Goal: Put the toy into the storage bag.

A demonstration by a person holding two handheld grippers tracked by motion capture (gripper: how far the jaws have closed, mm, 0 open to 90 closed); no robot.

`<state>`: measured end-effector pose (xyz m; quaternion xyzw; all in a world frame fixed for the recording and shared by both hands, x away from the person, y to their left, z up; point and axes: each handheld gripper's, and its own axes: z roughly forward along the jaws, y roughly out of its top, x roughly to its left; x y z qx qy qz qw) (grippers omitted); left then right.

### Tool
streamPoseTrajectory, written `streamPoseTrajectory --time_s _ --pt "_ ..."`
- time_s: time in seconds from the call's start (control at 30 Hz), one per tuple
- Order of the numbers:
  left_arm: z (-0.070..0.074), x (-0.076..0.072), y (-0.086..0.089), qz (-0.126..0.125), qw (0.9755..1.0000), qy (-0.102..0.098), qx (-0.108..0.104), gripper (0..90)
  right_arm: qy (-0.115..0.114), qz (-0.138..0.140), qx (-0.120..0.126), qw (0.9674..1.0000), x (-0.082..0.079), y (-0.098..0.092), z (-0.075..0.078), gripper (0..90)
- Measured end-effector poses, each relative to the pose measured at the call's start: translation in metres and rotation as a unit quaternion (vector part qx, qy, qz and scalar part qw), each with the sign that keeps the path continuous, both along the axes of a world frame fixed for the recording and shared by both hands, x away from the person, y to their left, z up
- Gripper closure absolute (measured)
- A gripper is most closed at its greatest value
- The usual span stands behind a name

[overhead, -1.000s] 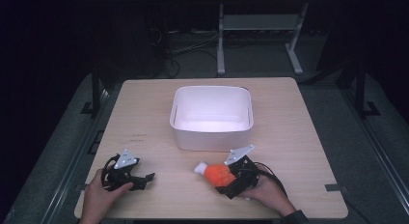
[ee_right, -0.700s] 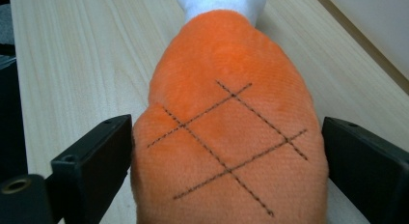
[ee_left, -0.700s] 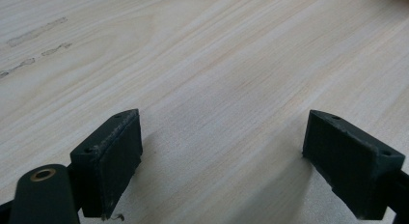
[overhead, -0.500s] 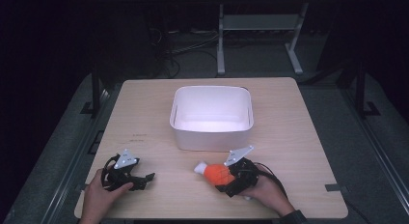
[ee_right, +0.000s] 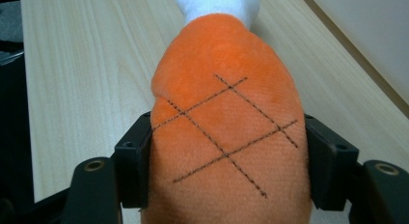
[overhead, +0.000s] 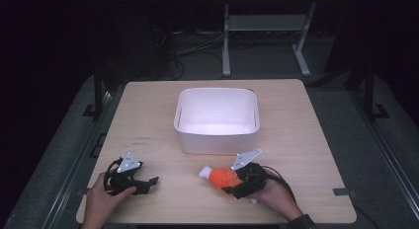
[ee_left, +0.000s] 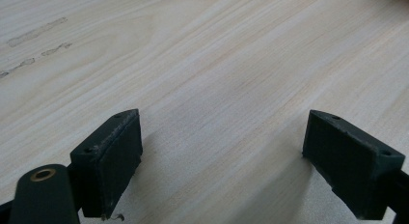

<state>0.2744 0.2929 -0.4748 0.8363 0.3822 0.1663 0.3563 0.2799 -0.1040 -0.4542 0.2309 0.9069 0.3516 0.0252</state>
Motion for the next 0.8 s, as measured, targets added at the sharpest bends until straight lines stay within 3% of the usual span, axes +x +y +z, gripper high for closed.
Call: streamPoseTrajectory --time_s 0.8 --pt "0.0 0.0 0.0 0.0 1.0 0.0 0.0 13.1 -0.014 -0.011 0.018 0.9997 -0.008 -0.041 0.021 29.5"
